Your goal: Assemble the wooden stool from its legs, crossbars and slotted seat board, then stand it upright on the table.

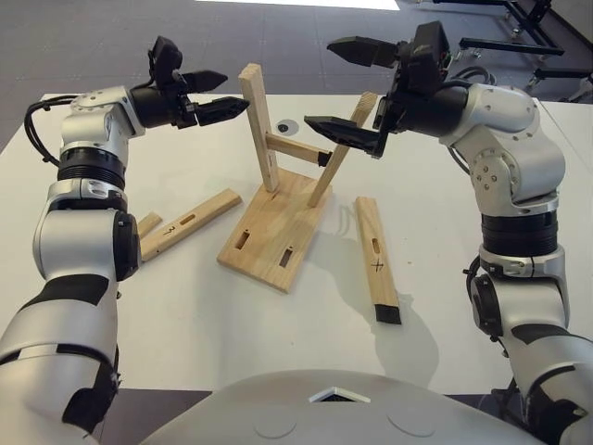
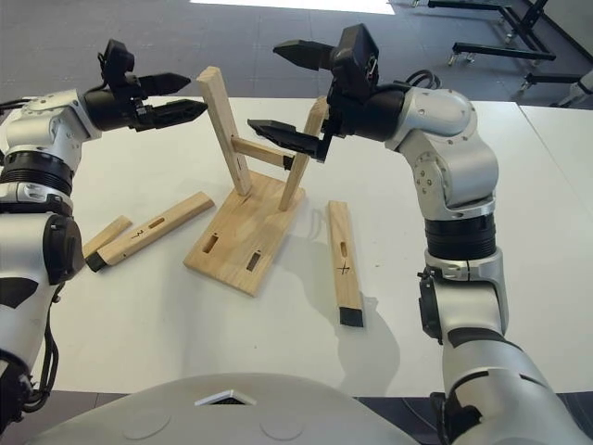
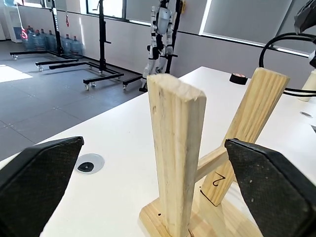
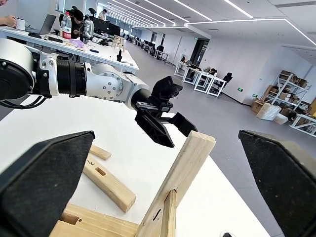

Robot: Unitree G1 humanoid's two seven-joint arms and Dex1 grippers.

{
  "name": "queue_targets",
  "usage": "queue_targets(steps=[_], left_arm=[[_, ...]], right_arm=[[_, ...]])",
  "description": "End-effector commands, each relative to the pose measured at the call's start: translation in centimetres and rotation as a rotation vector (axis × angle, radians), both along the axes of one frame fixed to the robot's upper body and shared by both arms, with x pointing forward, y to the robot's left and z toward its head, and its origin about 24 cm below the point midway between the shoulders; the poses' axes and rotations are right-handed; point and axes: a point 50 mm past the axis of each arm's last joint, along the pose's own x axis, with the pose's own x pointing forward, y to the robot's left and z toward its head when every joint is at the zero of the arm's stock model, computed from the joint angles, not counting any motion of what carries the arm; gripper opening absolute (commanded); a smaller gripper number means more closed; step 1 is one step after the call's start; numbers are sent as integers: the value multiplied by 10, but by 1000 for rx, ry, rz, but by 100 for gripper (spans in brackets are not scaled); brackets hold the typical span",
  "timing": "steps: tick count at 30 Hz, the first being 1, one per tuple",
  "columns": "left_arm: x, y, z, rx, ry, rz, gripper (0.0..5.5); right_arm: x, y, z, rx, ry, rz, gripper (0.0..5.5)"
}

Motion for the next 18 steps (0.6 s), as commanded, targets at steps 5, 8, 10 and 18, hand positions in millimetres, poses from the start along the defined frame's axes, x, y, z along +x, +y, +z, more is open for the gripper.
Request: queue_targets(steps=[5,8,10,18], left_arm=[[5,-14,14,-70,-44,-58,524],[5,-23,14,-108,-24,-100,524],[5,-27,12,-118,-10,-111,524],[3,-35,6,-137,49,-173,524]], right_arm=[[-5,3,7,0,-17,36,540],[-4,2,8,6,-14,35,540],[-4,3,9,7,-15,41,540],[-6,3,11,6,-22,51,540]])
